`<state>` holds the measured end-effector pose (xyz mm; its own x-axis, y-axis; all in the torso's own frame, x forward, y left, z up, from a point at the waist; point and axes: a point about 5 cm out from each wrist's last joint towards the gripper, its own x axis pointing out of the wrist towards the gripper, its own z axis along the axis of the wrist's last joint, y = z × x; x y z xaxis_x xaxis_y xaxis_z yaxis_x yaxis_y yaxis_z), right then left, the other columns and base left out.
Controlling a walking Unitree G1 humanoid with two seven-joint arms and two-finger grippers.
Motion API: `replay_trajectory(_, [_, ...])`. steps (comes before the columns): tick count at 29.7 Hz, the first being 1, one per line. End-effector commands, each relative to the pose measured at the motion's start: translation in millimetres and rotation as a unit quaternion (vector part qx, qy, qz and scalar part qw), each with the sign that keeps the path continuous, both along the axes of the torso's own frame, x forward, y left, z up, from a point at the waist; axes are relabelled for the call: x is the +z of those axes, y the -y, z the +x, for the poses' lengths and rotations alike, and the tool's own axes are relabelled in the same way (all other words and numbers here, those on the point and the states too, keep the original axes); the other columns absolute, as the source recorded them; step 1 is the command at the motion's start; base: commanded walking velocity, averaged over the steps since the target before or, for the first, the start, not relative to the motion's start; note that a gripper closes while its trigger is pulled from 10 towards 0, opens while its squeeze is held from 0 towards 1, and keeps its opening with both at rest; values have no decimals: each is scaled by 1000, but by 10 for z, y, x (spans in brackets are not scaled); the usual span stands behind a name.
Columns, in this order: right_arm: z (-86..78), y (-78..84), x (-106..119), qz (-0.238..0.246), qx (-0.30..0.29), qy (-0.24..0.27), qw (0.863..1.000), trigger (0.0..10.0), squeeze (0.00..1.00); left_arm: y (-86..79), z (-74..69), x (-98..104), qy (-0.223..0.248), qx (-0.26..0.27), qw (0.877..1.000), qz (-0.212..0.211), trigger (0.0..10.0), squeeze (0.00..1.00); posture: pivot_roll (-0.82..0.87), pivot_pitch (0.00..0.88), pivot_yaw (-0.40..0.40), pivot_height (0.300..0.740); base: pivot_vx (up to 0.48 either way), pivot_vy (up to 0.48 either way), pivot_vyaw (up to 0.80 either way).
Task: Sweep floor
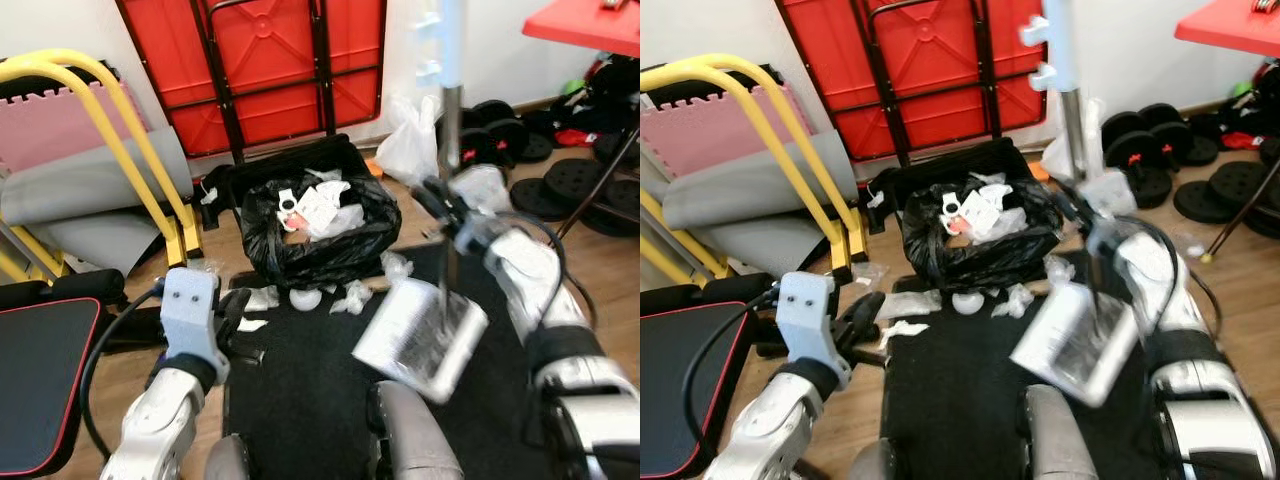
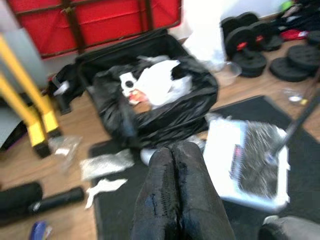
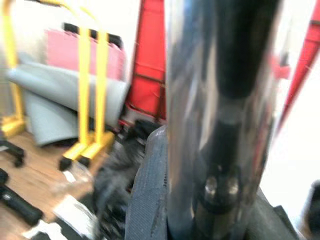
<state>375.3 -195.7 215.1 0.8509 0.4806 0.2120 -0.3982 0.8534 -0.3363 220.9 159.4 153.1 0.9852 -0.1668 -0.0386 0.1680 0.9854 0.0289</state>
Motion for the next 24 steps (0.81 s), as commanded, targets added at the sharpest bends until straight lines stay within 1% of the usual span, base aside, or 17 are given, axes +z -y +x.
replay_trajectory(1, [29,-118,193,-1,37,42,998,0,0,-40,-64,20,-4,-5,1000,10,10000,0,16,155,35,565,0,0,0])
replay_trajectory(2, [29,-118,193,-1,37,42,998,0,0,-40,-64,20,-4,-5,1000,10,10000,0,16,155,35,565,0,0,0])
replay_trajectory(3, [64,-192,219,1,61,35,998,0,0,-62,-116,35,-7,-5,1000,15,10000,0,53,175,43,565,0,0,0])
replay_trajectory(5, [64,-192,219,1,61,35,998,0,0,-62,-116,35,-7,-5,1000,15,10000,0,53,175,43,565,0,0,0])
replay_trajectory(6, [106,-259,242,17,90,21,996,0,0,-89,-171,51,-11,-5,1000,24,10000,0,79,192,49,565,0,0,0])
replay_trajectory(7, [106,-259,242,17,90,21,996,0,0,-89,-171,51,-11,-5,1000,24,10000,0,79,192,49,565,0,0,0])
replay_trajectory(8, [130,-333,247,33,121,5,992,0,0,-123,-239,68,-17,-5,999,33,10000,0,119,212,60,565,0,0,0])
replay_trajectory(9, [130,-333,247,33,121,5,992,0,0,-123,-239,68,-17,-5,999,33,10000,0,119,212,60,565,0,0,0])
replay_trajectory(10, [136,-406,230,45,156,-12,987,0,0,-157,-299,88,-21,-3,999,43,10000,0,141,222,70,565,0,0,0])
replay_trajectory(11, [136,-406,230,45,156,-12,987,0,0,-157,-299,88,-21,-3,999,43,10000,0,141,222,70,565,0,0,0])
replay_trajectory(12, [130,-473,190,46,187,-29,981,0,0,-189,-357,107,-25,-2,999,48,10000,0,167,235,77,565,0,0,0])
replay_trajectory(13, [130,-473,190,46,187,-29,981,0,0,-189,-357,107,-25,-2,999,48,10000,0,167,235,77,565,0,0,0])
replay_trajectory(14, [122,-518,147,39,211,-42,976,0,0,-213,-409,128,-27,0,998,52,10000,0,182,240,81,565,0,0,0])
replay_trajectory(15, [122,-518,147,39,211,-42,976,0,0,-213,-409,128,-27,0,998,52,10000,0,182,240,81,565,0,0,0])
replay_trajectory(18, [107,-450,87,-13,231,-62,971,0,0,-258,-554,174,-35,5,998,52,10000,0,215,256,99,565,0,0,0])
replay_trajectory(21, [112,-399,104,-39,221,-59,973,0,0,-266,-591,184,-38,7,998,52,10000,0,218,262,103,565,0,0,0])
replay_trajectory(24, [112,-399,104,-39,221,-59,973,0,0,-266,-591,184,-38,7,998,52,10000,0,218,262,103,565,0,0,0])
